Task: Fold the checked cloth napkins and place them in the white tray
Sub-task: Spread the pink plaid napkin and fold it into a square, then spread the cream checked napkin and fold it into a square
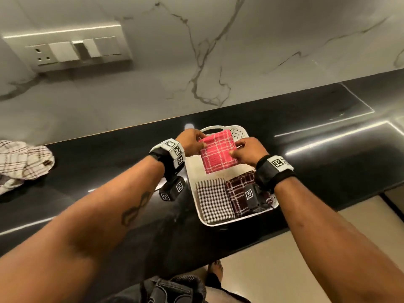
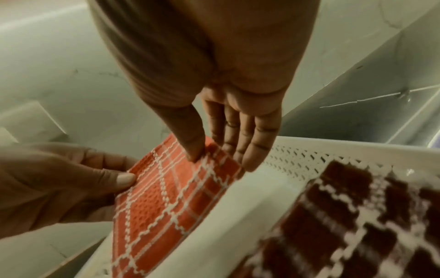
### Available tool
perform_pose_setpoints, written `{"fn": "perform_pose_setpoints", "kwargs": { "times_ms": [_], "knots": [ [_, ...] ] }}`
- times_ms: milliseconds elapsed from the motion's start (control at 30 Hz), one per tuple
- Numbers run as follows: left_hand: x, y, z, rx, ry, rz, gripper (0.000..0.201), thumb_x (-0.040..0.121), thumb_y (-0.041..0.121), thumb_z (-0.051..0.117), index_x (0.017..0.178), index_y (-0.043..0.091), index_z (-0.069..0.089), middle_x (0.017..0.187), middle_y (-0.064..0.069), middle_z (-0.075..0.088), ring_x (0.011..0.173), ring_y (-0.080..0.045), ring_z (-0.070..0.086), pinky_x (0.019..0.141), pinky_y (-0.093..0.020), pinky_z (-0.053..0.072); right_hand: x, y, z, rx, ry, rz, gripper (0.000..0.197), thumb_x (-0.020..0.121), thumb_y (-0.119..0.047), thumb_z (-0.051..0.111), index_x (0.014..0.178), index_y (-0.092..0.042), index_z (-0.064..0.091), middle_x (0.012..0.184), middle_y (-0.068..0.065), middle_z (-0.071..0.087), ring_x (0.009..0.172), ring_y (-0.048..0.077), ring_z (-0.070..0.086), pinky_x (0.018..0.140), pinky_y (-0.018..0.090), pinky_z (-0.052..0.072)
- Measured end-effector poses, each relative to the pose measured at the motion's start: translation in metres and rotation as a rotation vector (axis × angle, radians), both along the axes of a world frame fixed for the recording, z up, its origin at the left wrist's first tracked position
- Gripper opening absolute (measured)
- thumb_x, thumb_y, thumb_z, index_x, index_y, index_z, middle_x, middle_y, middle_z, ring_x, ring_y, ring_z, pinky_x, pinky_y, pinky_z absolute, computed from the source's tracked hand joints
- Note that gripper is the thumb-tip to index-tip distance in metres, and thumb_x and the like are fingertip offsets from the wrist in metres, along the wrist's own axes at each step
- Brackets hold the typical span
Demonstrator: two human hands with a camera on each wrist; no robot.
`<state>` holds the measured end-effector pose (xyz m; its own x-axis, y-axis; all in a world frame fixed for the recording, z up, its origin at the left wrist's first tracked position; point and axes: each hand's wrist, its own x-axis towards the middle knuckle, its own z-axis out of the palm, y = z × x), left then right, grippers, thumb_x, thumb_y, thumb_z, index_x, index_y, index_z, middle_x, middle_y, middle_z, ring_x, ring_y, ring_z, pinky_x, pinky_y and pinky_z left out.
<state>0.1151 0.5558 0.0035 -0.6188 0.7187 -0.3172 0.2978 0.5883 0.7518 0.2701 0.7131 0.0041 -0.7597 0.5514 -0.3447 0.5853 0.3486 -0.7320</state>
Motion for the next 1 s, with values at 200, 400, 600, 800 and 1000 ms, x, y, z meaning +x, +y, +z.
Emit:
{"fn": "perform_pose_setpoints", "kwargs": {
  "times_ms": [200, 400, 600, 800, 1000],
  "knots": [
    [-0.008, 0.044, -0.047, -0.265, 0.074, -0.012, 0.016, 0.088, 0.021, 0.072, 0.103, 0.019, 0.074, 0.089, 0.004, 0.074, 0.078, -0.01, 0.072, 0.085, -0.033, 0.06, -0.018, 0.035, -0.035, 0.119, -0.258, 0.171, 0.012, 0.082, -0.009, 0.071, 0.092, -0.007, 0.077, 0.088, 0.009, 0.075, 0.08, 0.022, 0.072, 0.077, 0.038, 0.061],
    [0.003, 0.052, -0.059, -0.415, 0.073, -0.115, 0.02, 0.091, 0.019, 0.07, 0.11, 0.013, 0.073, 0.096, -0.001, 0.075, 0.075, -0.012, 0.07, 0.058, -0.018, 0.052, -0.018, 0.042, -0.053, 0.123, -0.445, 0.313, 0.013, 0.083, -0.012, 0.074, 0.093, -0.003, 0.074, 0.088, 0.011, 0.075, 0.085, 0.027, 0.073, 0.079, 0.04, 0.061],
    [0.006, 0.05, -0.06, -0.478, 0.116, -0.144, 0.032, 0.092, 0.025, 0.069, 0.118, 0.007, 0.069, 0.099, -0.008, 0.076, 0.088, -0.02, 0.074, 0.089, -0.037, 0.058, -0.019, 0.038, -0.051, 0.171, -0.46, 0.34, 0.012, 0.085, -0.015, 0.073, 0.093, -0.007, 0.071, 0.09, 0.007, 0.072, 0.085, 0.024, 0.07, 0.08, 0.039, 0.058],
    [-0.005, 0.023, -0.038, -0.376, 0.297, -0.1, 0.041, 0.094, 0.032, 0.063, 0.131, 0.014, 0.061, 0.129, -0.003, 0.063, 0.117, -0.023, 0.059, 0.102, -0.035, 0.046, -0.034, 0.02, -0.007, 0.36, -0.407, 0.372, 0.015, 0.094, -0.028, 0.06, 0.097, -0.013, 0.063, 0.104, 0.006, 0.068, 0.087, 0.022, 0.063, 0.068, 0.031, 0.046],
    [-0.039, -0.088, -0.015, -0.132, 0.279, 0.214, 0.021, 0.094, 0.025, 0.057, 0.11, 0.02, 0.07, 0.107, 0.002, 0.07, 0.097, -0.016, 0.065, 0.09, -0.031, 0.05, -0.061, -0.091, 0.019, 0.439, -0.057, 0.43, 0.038, 0.095, -0.029, 0.057, 0.129, -0.011, 0.059, 0.129, 0.012, 0.062, 0.12, 0.03, 0.058, 0.103, 0.04, 0.044]
  ]
}}
